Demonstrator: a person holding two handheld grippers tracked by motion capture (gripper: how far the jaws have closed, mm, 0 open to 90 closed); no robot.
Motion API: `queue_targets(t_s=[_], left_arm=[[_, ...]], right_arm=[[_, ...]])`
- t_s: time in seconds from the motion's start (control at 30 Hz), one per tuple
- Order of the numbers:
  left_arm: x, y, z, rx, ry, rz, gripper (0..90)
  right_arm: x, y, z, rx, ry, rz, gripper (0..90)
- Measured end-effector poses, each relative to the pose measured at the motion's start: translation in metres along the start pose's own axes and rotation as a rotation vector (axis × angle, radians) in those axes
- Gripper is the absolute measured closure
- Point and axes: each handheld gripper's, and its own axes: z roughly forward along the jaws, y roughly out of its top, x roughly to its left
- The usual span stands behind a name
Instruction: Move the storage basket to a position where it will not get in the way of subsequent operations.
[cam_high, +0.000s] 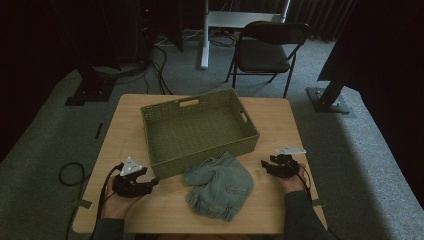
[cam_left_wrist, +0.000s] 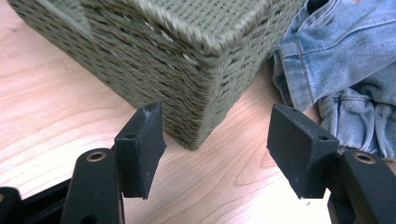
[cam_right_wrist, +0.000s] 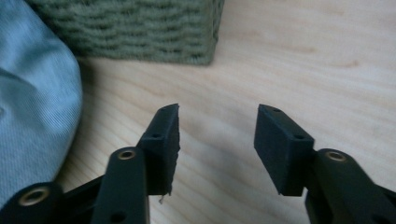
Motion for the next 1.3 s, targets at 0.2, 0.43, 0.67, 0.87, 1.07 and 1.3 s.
queue_targets(t_s=[0.2,0.43,0.67,0.87,1.07,1.3], left_arm=[[0.001,0.003,0.007,-0.005,0.042,-0.002,47.0],[0.005,0.009,0.011,-0.02,0.058,-0.01,63.4],[0.014,0.015,0.016,-0.018,0.082,-0.023,68.1],[0.028,0.024,0.024,-0.017,0.095,-0.038,69.8],[0.044,0.04,0.038,-0.006,0.114,-0.039,70.4],[0.064,0.062,0.056,0.018,0.151,-0.042,71.4]], right_arm=[[0.004,0.021,-0.001,-0.05,0.022,-0.023,61.2],[0.003,0.045,0.002,-0.08,0.007,-0.05,69.1],[0.006,0.062,0.007,-0.09,0.029,-0.086,72.3],[0.005,0.067,0.011,-0.093,0.055,-0.078,74.1],[0.006,0.073,0.024,-0.082,0.056,-0.075,73.4],[0.005,0.074,0.025,-0.084,0.05,-0.073,80.2]])
